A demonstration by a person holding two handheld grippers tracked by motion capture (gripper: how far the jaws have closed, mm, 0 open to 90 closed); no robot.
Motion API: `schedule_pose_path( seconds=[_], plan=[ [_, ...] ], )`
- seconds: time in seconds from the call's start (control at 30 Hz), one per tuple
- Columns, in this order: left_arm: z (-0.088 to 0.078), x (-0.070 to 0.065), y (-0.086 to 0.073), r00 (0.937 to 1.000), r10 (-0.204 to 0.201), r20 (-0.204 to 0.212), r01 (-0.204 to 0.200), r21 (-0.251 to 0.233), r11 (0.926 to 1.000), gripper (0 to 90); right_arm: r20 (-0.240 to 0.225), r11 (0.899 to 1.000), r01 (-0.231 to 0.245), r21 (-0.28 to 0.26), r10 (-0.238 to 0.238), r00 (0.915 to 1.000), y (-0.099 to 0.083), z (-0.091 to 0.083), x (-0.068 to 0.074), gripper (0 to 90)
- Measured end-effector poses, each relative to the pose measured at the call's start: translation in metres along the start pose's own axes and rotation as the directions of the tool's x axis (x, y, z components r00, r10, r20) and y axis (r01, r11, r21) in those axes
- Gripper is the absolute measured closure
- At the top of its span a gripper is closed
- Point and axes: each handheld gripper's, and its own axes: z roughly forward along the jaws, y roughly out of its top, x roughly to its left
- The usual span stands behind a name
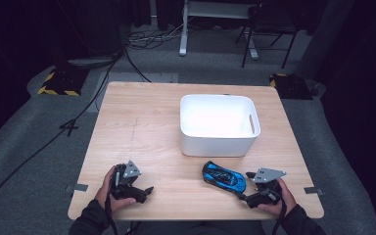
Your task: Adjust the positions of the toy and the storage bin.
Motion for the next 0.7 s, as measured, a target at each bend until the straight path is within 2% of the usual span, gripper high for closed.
schedule_pose_path(
  seconds=[0.13, 0.17, 0.23, 0.3, 0.4, 0.43, 0.5, 0.63, 0.7],
  plan=[
    [-0.004, 0.005, -0.004, 0.9999, -0.003, -0.014, 0.003, 0.0, 1.0, 0.5, -0.005, 1.0, 0.001, 0.001, -0.001, 1.0, -0.001, -0.001, -0.003, 12.5],
    [-0.003, 0.005, -0.004, 0.9999, -0.016, 0.002, 0.016, -0.001, 0.9999, 0.4, -0.008, 1.0, 0.024, -0.015, -0.024, 0.9997, -0.001, -0.002, -0.002, 16.5],
    [-0.003, 0.006, -0.003, 0.9999, -0.001, -0.014, 0.001, -0.003, 1.0, 0.3, -0.005, 0.999, 0.036, -0.018, -0.036, 0.9993, -0.001, -0.001, -0.001, 16.0],
    [-0.003, 0.005, -0.003, 0.9998, -0.018, -0.01, 0.018, 0.001, 0.9998, 0.2, -0.042, 0.998, 0.048, -0.032, -0.049, 0.9979, 0.003, -0.001, 0.003, 16.0],
    [-0.003, 0.006, -0.003, 0.9998, -0.015, -0.014, 0.015, 0.004, 0.9999, 0.3, -0.037, 0.998, 0.055, -0.034, -0.056, 0.9978, 0.006, 0.001, 0.003, 15.9],
    [-0.003, 0.006, -0.003, 0.9998, -0.015, -0.011, 0.016, 0.004, 0.9999, 0.3, -0.049, 0.998, 0.045, -0.037, -0.047, 0.9977, 0.008, 0.003, 0.003, 16.0],
    [-0.002, 0.006, -0.002, 0.9997, -0.024, -0.003, 0.024, 0.001, 0.9997, 0.2, -0.05, 0.998, 0.049, -0.025, -0.05, 0.9975, 0.011, 0.009, 0.001, 16.2],
    [-0.002, 0.006, -0.002, 0.9998, -0.014, -0.012, 0.014, -0.002, 0.9999, 0.2, -0.061, 0.998, 0.059, -0.005, -0.059, 0.9964, 0.015, 0.016, -0.003, 15.4],
    [-0.002, 0.006, -0.002, 0.9999, -0.013, -0.011, 0.013, -0.002, 0.9999, 0.2, -0.09, 0.998, 0.066, -0.008, -0.066, 0.9938, 0.017, 0.019, -0.006, 16.1]
  ],
)
